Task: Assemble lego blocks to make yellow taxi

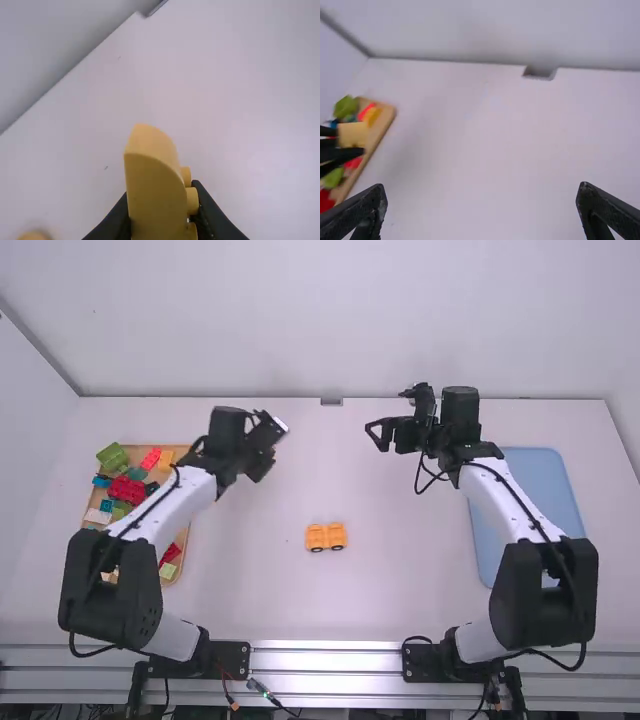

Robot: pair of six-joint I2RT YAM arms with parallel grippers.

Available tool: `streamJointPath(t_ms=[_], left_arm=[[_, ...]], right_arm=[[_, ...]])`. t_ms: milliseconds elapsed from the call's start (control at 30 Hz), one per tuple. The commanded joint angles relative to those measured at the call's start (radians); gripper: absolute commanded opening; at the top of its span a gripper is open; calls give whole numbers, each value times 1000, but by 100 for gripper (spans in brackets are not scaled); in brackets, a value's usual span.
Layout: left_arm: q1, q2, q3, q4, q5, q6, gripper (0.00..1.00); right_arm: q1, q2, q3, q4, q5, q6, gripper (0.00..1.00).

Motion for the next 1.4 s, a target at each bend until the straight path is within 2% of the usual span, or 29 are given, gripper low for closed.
streamJointPath(t_ms=[0,100,200,267,367,500,567,600,700,833,967,1067,1200,1367], left_arm=[[-89,-46,-79,58,-89,-69,1],[-157,-62,-119,128,-81,-141,2],[-193,-71,-124,125,17,-189,2],[-198,-71,-125,125,47,-203,2],[-196,-71,-125,126,58,-243,2],[-200,-71,-125,133,50,-243,2],[-203,-71,-132,147,49,-244,2],[-206,-71,-134,153,45,-244,2],[-241,-71,-207,313,-46,-284,2],[-250,-71,-278,457,20,-301,1],[-245,-71,-285,472,61,-314,2],[-251,-71,-286,503,62,-315,2],[-259,-71,-286,528,68,-333,2],[-264,-71,-286,526,69,-330,2]], right_arm=[[2,45,22,2,-169,-30,99],[1,76,22,2,-224,-34,100],[18,114,13,-13,-368,-203,90],[27,120,-2,-5,-413,-258,88],[34,120,-72,98,-460,-281,89],[33,120,-186,348,-480,-139,93],[35,120,-268,556,-480,9,95],[35,120,-281,587,-480,30,95],[34,120,-396,895,-474,223,98],[39,120,-466,1104,-473,353,100],[66,120,-474,1128,-461,365,99],[101,120,-443,987,-382,326,96],[132,120,-408,899,-362,281,93],[159,120,-402,916,-357,297,86]])
